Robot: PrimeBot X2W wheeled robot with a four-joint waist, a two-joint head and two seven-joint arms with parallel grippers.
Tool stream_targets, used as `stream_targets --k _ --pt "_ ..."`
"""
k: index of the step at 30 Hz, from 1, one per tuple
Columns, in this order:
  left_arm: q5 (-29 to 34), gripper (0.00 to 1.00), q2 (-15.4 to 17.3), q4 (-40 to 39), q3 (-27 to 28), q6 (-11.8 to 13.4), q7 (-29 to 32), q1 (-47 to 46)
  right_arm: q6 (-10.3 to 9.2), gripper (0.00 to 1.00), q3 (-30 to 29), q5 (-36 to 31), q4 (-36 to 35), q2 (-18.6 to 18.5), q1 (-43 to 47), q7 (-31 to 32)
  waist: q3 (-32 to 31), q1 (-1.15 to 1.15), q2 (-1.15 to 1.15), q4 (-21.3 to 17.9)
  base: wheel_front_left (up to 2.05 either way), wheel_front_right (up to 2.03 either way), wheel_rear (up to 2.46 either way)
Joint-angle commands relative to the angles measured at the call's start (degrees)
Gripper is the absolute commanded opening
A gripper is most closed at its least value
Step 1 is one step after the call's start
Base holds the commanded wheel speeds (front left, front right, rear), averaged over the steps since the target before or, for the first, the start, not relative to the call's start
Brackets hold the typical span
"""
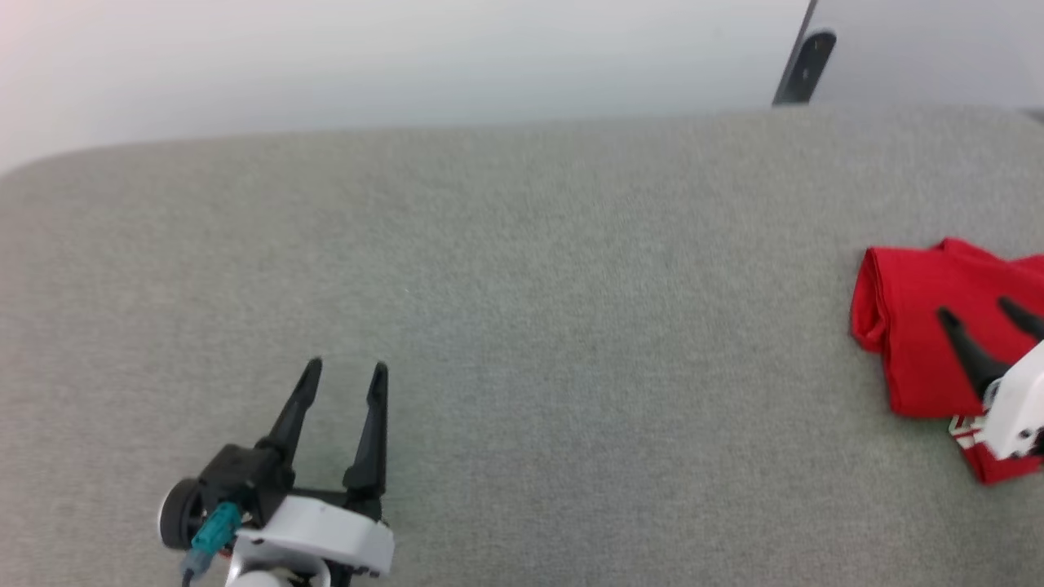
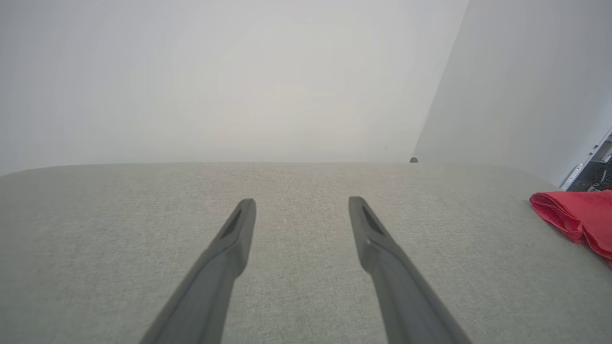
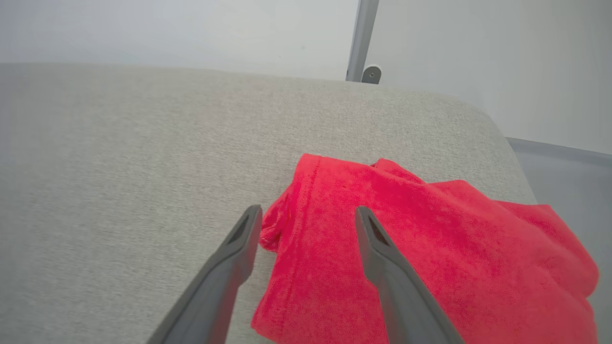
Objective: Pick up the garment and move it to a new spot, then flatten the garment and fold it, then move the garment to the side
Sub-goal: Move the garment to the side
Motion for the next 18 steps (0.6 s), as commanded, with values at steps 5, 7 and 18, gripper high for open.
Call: stream_targets --k 5,7,18 --pt "-0.96 1.0 0.82 1.6 1.05 0.36 -0.3 2.98 -0.07 1.0 -3.11 -0.08 -3.35 5.2 6.04 -4.45 -6.54 0.0 0.0 2.27 0.0 0.0 0.0" --pt "-1.15 1.0 1.06 2.13 1.4 0.47 -0.33 3.93 -0.07 1.0 -4.24 -0.43 -4.5 6.89 8.3 -5.66 -7.86 0.0 0.0 2.27 0.0 0.0 0.0" --pt "-2.3 1.0 0.91 1.26 2.62 1.83 -0.43 10.22 -0.07 1.0 -12.45 -3.64 -13.5 12.79 19.3 -8.26 -11.34 0.0 0.0 1.68 0.0 0.0 0.0"
